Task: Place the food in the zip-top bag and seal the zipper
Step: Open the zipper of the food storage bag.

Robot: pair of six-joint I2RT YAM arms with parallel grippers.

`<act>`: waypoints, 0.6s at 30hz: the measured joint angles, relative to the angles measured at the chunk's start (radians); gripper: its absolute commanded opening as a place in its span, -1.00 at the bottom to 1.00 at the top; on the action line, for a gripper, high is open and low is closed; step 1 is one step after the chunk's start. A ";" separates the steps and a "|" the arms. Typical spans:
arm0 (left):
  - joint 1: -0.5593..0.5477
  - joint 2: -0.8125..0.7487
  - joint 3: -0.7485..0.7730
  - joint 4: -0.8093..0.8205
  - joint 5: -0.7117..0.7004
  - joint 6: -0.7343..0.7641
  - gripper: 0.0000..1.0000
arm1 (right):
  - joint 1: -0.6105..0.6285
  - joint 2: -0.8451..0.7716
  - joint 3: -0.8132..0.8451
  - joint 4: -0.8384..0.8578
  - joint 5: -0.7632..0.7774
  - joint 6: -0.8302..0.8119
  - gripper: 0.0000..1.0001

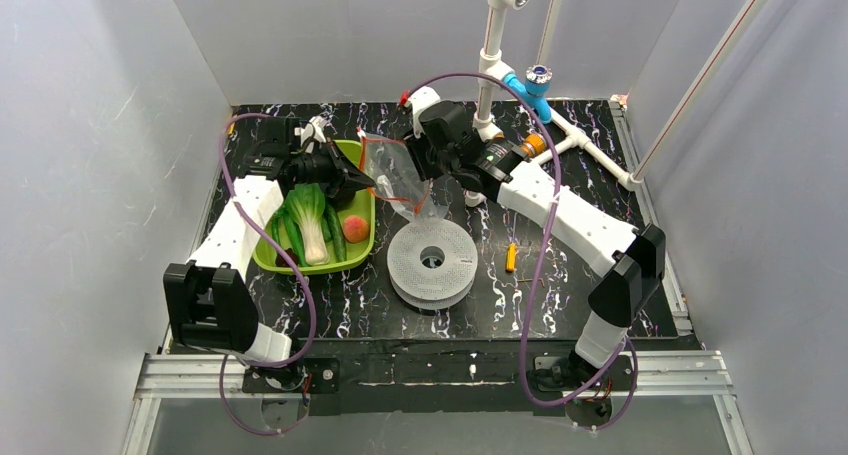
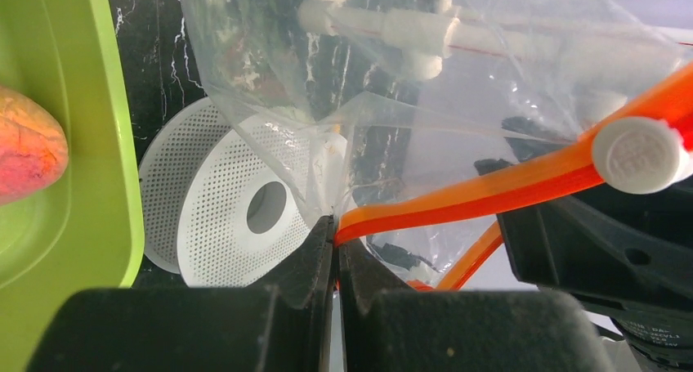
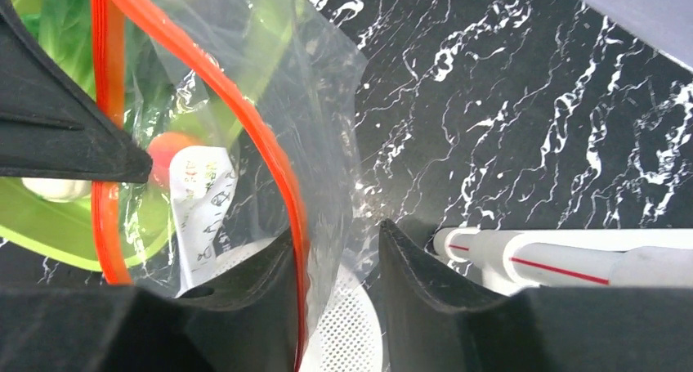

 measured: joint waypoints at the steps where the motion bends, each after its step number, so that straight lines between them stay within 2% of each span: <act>1: 0.000 0.000 -0.002 0.002 0.003 -0.002 -1.00 | 0.000 0.000 0.000 -0.010 -0.004 0.004 -0.01; 5: -0.003 0.000 -0.011 0.010 0.012 -0.007 -1.00 | 0.005 0.001 0.014 -0.066 -0.018 0.015 0.15; 8: -0.008 0.000 -0.013 0.010 0.013 -0.014 -1.00 | 0.012 0.001 0.040 -0.096 -0.030 0.022 0.18; 14: -0.018 0.000 -0.013 0.016 0.014 -0.022 -1.00 | 0.062 0.016 0.086 -0.116 -0.001 0.019 -0.16; 18: -0.019 0.000 -0.013 0.016 0.019 -0.022 -1.00 | 0.086 0.047 0.100 -0.117 0.028 0.013 -0.21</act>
